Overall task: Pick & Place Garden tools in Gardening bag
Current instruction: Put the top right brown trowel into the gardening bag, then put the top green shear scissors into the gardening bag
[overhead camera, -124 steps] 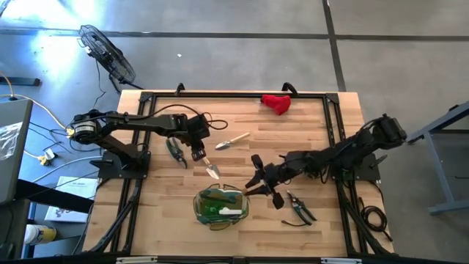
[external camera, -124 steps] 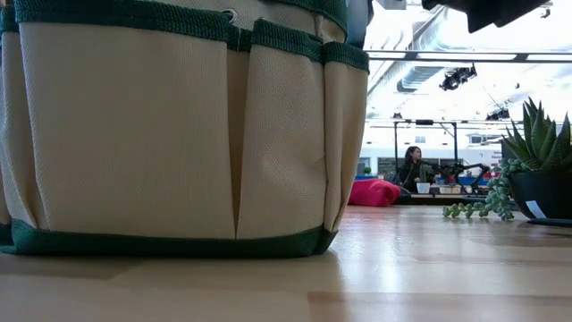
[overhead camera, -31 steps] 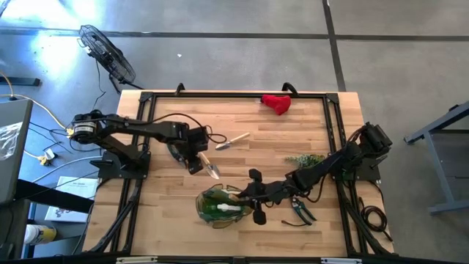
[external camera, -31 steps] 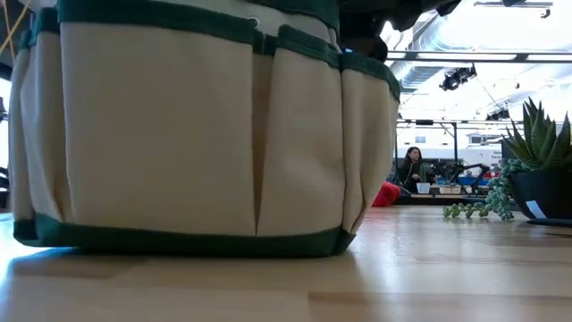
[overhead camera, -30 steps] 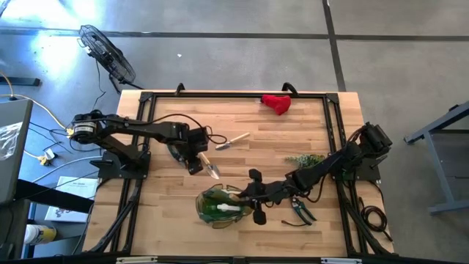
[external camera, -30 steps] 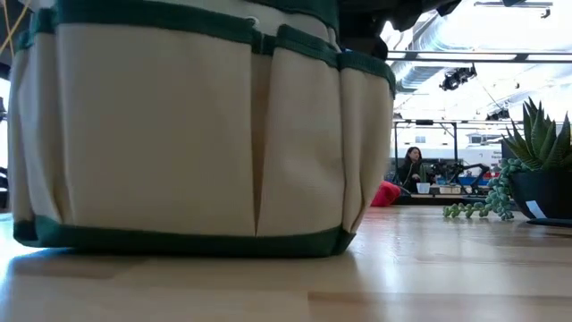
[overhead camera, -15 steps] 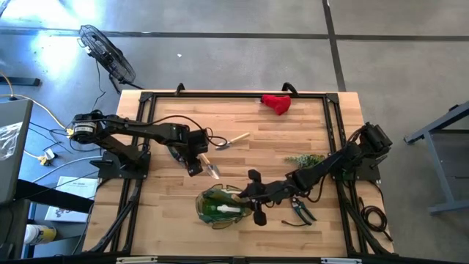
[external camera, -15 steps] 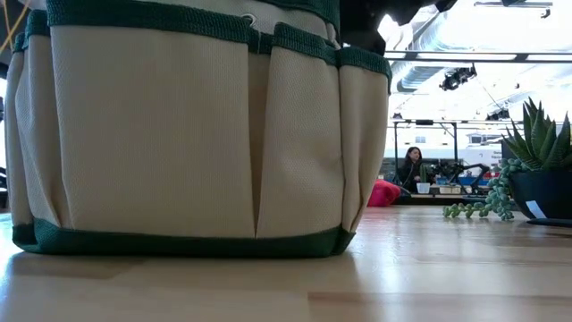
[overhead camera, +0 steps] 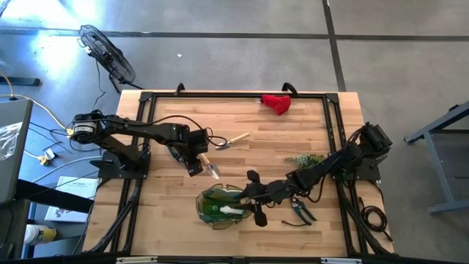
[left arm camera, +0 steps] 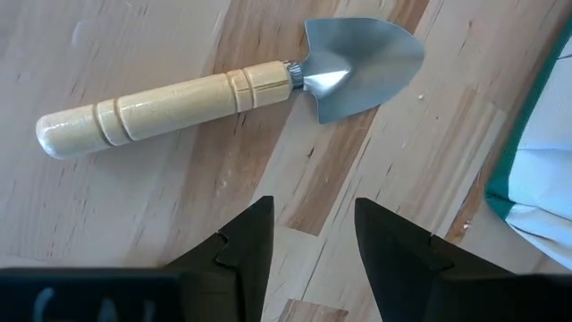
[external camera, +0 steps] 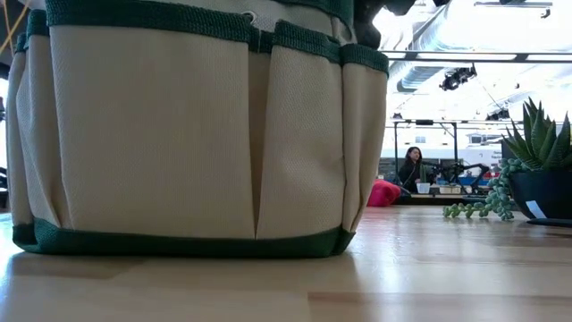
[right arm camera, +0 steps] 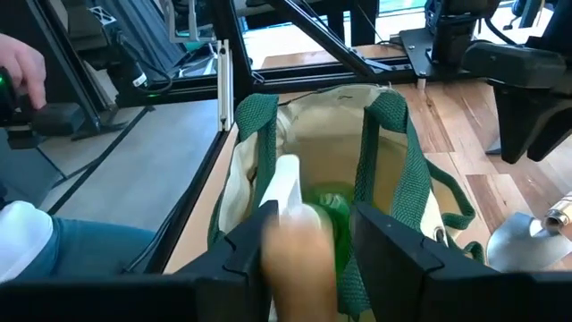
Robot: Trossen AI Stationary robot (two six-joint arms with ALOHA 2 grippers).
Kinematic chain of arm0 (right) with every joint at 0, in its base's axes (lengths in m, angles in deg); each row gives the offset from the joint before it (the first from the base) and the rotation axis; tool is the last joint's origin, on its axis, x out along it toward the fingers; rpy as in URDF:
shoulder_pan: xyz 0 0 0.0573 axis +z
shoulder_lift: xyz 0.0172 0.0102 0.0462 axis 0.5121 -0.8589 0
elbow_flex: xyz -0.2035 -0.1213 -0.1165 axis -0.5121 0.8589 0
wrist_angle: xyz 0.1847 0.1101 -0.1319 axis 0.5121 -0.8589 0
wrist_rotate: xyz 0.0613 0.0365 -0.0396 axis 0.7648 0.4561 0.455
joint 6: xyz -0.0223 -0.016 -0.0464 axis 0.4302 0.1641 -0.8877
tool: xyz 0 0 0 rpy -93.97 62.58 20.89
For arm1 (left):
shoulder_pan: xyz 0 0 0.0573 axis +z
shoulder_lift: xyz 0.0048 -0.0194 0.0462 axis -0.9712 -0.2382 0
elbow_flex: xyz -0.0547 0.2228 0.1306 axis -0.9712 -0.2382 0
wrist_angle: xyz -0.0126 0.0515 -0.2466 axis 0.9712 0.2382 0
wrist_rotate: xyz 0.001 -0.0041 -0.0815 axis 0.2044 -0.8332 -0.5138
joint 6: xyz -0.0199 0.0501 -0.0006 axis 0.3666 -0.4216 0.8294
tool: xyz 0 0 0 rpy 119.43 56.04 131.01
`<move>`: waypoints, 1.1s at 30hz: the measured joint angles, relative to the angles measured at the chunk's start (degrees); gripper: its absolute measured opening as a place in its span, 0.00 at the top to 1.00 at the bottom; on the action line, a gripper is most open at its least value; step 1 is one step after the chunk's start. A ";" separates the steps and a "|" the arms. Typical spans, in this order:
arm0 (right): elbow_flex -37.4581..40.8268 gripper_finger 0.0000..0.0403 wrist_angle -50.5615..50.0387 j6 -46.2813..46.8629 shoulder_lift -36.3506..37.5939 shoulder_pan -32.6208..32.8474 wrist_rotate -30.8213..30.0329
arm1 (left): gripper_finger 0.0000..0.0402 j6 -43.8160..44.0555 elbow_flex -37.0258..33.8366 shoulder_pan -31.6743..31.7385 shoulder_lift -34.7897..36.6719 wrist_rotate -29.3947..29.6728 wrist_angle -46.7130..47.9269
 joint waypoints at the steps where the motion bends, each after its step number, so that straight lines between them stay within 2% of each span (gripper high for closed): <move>1: 0.00 0.68 -0.02 0.00 0.00 0.00 0.00 | 0.62 0.00 0.00 0.00 0.00 0.34 0.00; 9: 0.02 0.68 0.98 0.12 0.54 0.00 -0.39 | 0.62 0.02 0.00 0.00 0.00 0.66 0.00; 15: 0.03 0.68 2.67 0.11 3.96 0.29 -0.29 | 0.62 -0.06 0.00 0.00 0.00 0.66 0.42; 26: 0.02 0.67 6.97 -7.06 10.45 4.96 1.22 | 0.62 -1.92 -0.02 0.02 0.00 1.31 9.03; 29: 0.02 0.65 6.81 -7.30 10.47 6.08 -0.08 | 0.62 -1.95 -0.02 0.02 0.00 1.53 9.52; 33: 0.02 0.55 6.73 -7.30 10.47 7.10 -4.71 | 0.62 -1.95 -0.02 0.02 0.00 1.49 9.38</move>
